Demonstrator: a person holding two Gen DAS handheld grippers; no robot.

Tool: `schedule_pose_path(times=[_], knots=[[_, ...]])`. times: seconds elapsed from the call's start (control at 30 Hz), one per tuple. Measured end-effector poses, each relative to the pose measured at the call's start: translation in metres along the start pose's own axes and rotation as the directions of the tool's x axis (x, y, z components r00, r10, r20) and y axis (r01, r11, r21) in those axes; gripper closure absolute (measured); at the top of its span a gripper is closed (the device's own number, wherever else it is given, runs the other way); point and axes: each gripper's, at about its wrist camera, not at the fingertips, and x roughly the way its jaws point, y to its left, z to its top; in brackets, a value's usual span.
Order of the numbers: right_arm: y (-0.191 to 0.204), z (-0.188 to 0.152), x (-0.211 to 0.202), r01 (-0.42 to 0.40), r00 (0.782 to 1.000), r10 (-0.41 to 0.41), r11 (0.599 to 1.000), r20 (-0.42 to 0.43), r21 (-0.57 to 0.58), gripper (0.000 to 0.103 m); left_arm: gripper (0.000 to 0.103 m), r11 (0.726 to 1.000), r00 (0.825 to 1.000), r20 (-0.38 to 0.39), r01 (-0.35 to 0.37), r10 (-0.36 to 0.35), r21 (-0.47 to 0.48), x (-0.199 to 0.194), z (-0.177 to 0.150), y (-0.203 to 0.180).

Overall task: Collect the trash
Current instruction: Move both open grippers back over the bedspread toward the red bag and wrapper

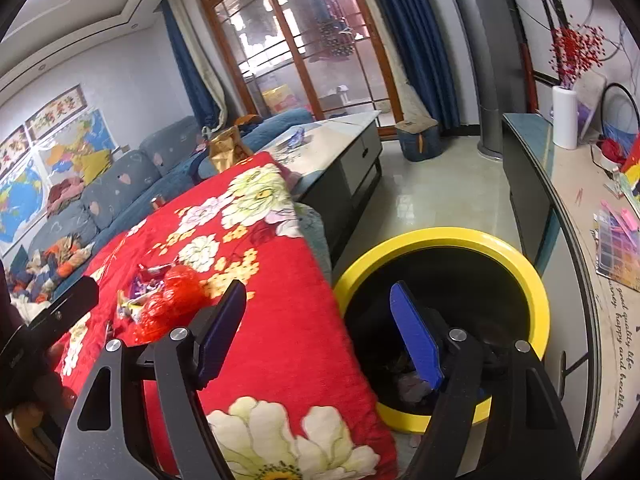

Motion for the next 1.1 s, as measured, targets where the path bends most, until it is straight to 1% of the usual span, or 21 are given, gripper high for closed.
schedule_pose_path(times=[0.63, 0.97, 1.1], knots=[[0.061, -0.01, 0.008, -0.089, 0.995, 0.085, 0.99, -0.044, -0.11, 0.031, 0.012, 0.994, 0.995, 0.059, -0.078, 0.083, -0.083, -0.027, 0.008, 0.05], [0.096, -0.019, 0.017, -0.141, 0.988, 0.129, 0.976, -0.082, -0.168, 0.031, 0.012, 0.982, 0.988, 0.082, -0.121, 0.134, -0.148, -0.039, 0.012, 0.084], [0.108, -0.021, 0.022, -0.159, 0.985, 0.144, 0.97, -0.096, -0.183, 0.031, 0.012, 0.974, 0.984, 0.079, -0.142, 0.157, -0.176, -0.042, 0.012, 0.099]])
